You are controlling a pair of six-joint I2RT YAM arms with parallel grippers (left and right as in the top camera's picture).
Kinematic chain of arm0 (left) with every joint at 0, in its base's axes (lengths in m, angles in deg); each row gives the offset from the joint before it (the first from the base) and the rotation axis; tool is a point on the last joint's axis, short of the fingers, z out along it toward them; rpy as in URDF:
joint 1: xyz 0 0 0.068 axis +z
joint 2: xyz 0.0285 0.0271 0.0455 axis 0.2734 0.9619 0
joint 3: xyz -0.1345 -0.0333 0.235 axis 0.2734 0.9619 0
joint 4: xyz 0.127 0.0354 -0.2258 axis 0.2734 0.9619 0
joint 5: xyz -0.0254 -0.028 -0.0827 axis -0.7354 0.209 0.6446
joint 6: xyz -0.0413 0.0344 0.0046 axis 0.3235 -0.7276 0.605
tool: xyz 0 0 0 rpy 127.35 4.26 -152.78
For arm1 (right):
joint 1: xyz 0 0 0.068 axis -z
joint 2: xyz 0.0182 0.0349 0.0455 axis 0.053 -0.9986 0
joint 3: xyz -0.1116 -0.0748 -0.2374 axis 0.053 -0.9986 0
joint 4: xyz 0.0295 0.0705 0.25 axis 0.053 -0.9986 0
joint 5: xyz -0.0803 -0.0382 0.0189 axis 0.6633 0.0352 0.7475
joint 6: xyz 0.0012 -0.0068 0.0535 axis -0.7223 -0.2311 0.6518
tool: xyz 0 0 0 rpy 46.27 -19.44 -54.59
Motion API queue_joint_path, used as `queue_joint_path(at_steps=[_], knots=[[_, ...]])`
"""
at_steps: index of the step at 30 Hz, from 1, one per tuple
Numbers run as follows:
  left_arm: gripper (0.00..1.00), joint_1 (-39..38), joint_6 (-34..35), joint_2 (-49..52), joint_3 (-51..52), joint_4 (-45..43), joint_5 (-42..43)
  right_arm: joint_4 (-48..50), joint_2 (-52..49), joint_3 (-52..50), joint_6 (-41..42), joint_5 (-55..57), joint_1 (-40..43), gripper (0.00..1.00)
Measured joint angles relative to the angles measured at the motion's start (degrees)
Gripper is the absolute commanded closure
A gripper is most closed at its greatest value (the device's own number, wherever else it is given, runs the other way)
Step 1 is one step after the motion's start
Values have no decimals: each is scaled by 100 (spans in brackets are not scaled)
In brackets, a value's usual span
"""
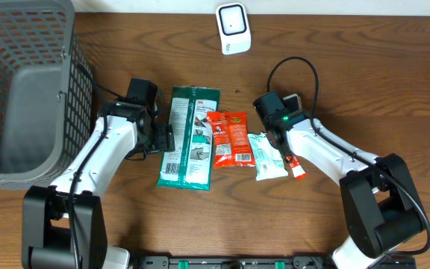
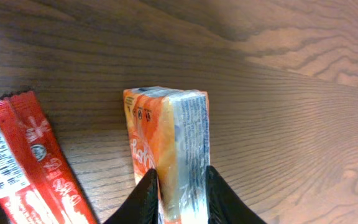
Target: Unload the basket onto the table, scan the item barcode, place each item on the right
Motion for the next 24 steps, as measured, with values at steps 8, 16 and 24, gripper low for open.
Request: queue_joint_path(at_steps=[8, 16, 24], knots=[[14, 0, -2, 0, 0, 2, 0, -396, 0, 319, 15, -313, 4, 68], [14, 0, -2, 0, 0, -2, -2, -1329, 144, 1351, -66, -1231, 310, 35], [14, 0, 0, 0, 0, -2, -2, -1519, 278, 1486, -455, -2656, 1235, 34]])
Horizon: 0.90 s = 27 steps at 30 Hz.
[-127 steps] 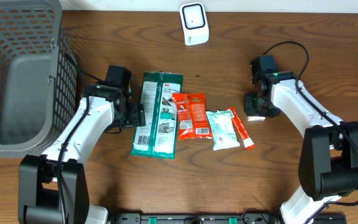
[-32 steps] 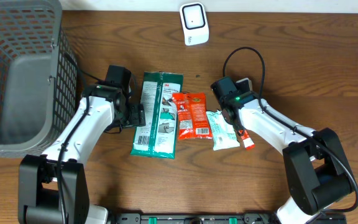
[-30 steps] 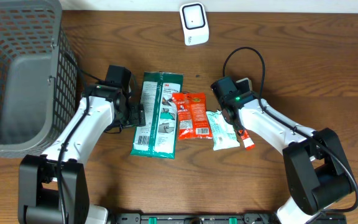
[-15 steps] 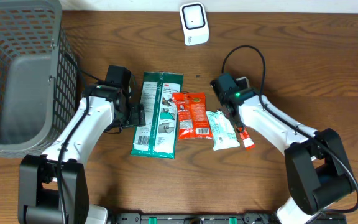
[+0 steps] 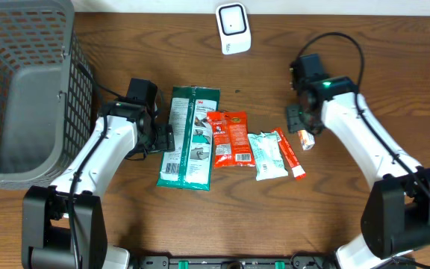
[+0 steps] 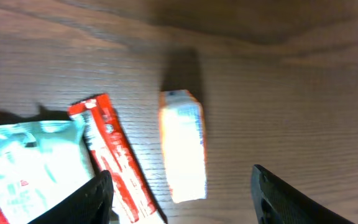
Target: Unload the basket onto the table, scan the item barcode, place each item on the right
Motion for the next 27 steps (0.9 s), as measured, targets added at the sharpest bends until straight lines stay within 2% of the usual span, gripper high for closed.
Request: queue_joint_path(at_steps=[5, 10, 16, 21, 25, 27], knots=[[14, 0, 0, 0, 0, 2, 2, 256, 0, -367, -251, -358, 433, 35], [14, 0, 0, 0, 0, 2, 2, 680, 0, -815, -525, -623, 444, 39], [14, 0, -2, 0, 0, 2, 2, 1060, 0, -1095, -632, -726, 442, 51], [14, 0, 0, 0, 0, 2, 0, 1270, 0, -1294, -651, -752, 442, 69], [14, 0, -2, 0, 0, 2, 0, 1305, 0, -1346, -664, -754, 442, 75], [14, 0, -2, 0, 0, 2, 0, 1320, 0, -1346, -664, -737, 442, 74]])
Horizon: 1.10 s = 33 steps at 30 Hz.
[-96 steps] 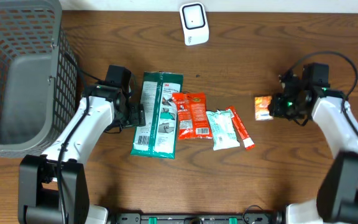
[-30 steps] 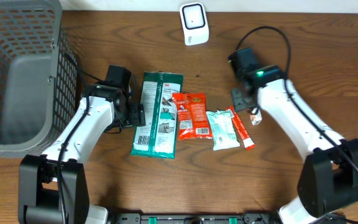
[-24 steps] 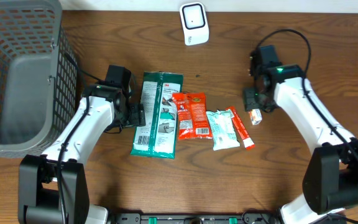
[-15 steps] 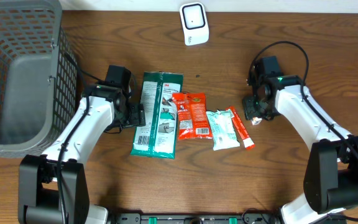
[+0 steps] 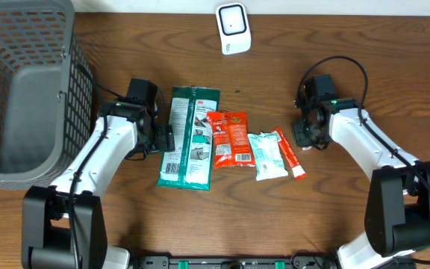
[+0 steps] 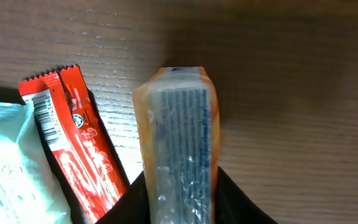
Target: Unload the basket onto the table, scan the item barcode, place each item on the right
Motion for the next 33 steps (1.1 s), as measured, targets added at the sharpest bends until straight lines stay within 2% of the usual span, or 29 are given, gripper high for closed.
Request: queue_joint_path(at_steps=[3, 5, 7, 14, 19, 23, 33], knots=[[14, 0, 0, 0, 0, 0, 0, 0, 0, 0, -2, 4, 0, 73], [14, 0, 0, 0, 0, 0, 0, 0, 9, 0, -2, 9, 0, 65], [14, 0, 0, 0, 0, 0, 0, 2, 35, 0, -28, 33, 0, 62], [14, 0, 2, 0, 0, 0, 2, 122, 85, 0, -149, 66, -15, 65], [14, 0, 2, 0, 0, 0, 0, 136, 85, 0, -199, 72, -15, 73], [14, 0, 2, 0, 0, 0, 2, 136, 85, 0, -254, 74, -15, 89], [14, 0, 2, 0, 0, -2, 0, -107, 361, 7, -234, 50, -15, 99]])
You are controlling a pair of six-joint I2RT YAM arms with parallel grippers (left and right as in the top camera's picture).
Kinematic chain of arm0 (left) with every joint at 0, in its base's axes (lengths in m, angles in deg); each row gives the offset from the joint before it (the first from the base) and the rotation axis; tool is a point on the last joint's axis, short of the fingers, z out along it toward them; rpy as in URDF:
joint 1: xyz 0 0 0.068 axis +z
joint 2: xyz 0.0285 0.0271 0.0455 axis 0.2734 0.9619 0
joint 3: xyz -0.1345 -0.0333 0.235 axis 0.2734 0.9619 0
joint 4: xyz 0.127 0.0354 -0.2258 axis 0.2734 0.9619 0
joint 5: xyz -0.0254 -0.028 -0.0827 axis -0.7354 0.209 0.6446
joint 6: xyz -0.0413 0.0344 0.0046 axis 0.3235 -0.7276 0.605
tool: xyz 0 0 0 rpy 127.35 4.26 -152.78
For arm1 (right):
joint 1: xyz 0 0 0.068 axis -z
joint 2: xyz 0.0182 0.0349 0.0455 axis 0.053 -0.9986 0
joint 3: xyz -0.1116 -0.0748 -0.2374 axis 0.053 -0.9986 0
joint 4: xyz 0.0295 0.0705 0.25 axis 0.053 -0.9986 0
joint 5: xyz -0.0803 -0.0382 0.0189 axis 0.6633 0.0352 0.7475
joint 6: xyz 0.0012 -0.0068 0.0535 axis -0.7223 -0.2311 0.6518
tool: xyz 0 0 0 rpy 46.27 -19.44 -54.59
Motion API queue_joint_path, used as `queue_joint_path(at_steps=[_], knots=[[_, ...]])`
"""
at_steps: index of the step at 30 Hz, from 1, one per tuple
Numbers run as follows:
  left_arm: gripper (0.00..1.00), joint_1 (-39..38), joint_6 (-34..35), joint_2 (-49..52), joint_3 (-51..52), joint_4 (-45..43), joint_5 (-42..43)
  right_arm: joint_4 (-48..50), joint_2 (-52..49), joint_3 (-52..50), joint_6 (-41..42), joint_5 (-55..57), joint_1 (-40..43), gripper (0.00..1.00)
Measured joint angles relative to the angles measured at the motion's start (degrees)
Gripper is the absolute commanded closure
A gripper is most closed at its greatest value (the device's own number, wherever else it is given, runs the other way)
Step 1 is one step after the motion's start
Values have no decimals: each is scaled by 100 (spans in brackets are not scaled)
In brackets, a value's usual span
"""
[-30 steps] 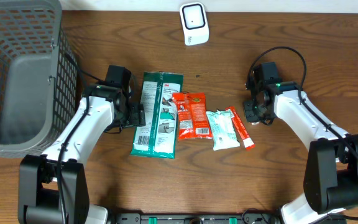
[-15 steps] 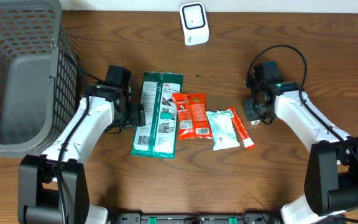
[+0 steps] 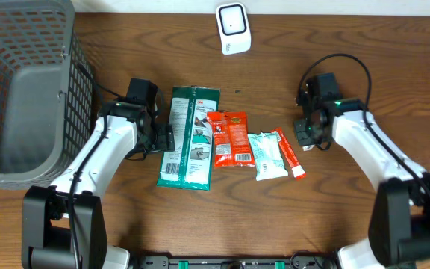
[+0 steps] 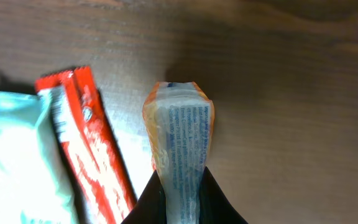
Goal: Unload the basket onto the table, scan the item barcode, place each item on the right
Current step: 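Carry the Nescafe stick up to the white barcode scanner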
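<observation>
A small orange packet (image 4: 180, 137) with blue print on its clear side is pinched at its lower end by my right gripper (image 4: 182, 182), which is shut on it. In the overhead view my right gripper (image 3: 309, 136) is right of the row of packets, and the arm hides most of the packet. The white scanner (image 3: 232, 28) stands at the far edge, well up and left of it. My left gripper (image 3: 165, 139) rests at the left edge of a green 3M pack (image 3: 190, 138); its jaws are too small to read.
A red stick packet (image 4: 86, 143) and a pale teal packet (image 4: 11, 155) lie just left of the held item. A red-orange pouch (image 3: 228, 138) lies beside the green pack. A grey mesh basket (image 3: 21, 90) fills the far left.
My right gripper still holds the orange packet, now pinched narrower, and the table and red stick look slightly farther off. The left arm has not moved.
My right gripper first held the orange packet near the middle of the row. Then the packet lay on the table right of the red stick, with the gripper open above it. After that the gripper was shut on it again, and it holds it now.
</observation>
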Motion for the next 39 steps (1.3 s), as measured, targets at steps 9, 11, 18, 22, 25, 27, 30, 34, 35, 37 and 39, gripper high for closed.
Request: queue_joint_path(at_steps=[9, 11, 18, 22, 25, 27, 30, 34, 35, 37, 39], knots=[[14, 0, 0, 0, 0, 0, 0, -1235, 1292, 1091, 680, -48, 0, 99], [14, 0, 0, 0, 0, 7, 2, -1799, 1344, 1690, 804, -72, 0, 99], [14, 0, 0, 0, 0, -2, 0, -3062, 1252, 3587, 1051, -221, -4, 99], [14, 0, -2, 0, 0, 4, 0, -3807, 879, 5034, 1141, -382, -74, 99], [14, 0, 0, 0, 0, -4, 0, -4367, 332, 6262, 1182, -551, -111, 99], [14, 0, 0, 0, 0, 0, 0, -4782, -221, 7263, 1202, -619, -142, 99], [14, 0, 0, 0, 0, 4, 2, -4977, -885, 8209, 1222, -678, -249, 99], [14, 0, 0, 0, 0, 2, 0, -4721, -1445, 8461, 1224, -706, -507, 99], [14, 0, -2, 0, 0, 0, 0, -4625, -1620, 8470, 1224, -715, -595, 99], [14, 0, -2, 0, 0, 0, 0, -4468, -1899, 8470, 1224, -719, -719, 99], [14, 0, -2, 0, 0, 2, 0, -4223, -2201, 8470, 1224, -715, -833, 99]])
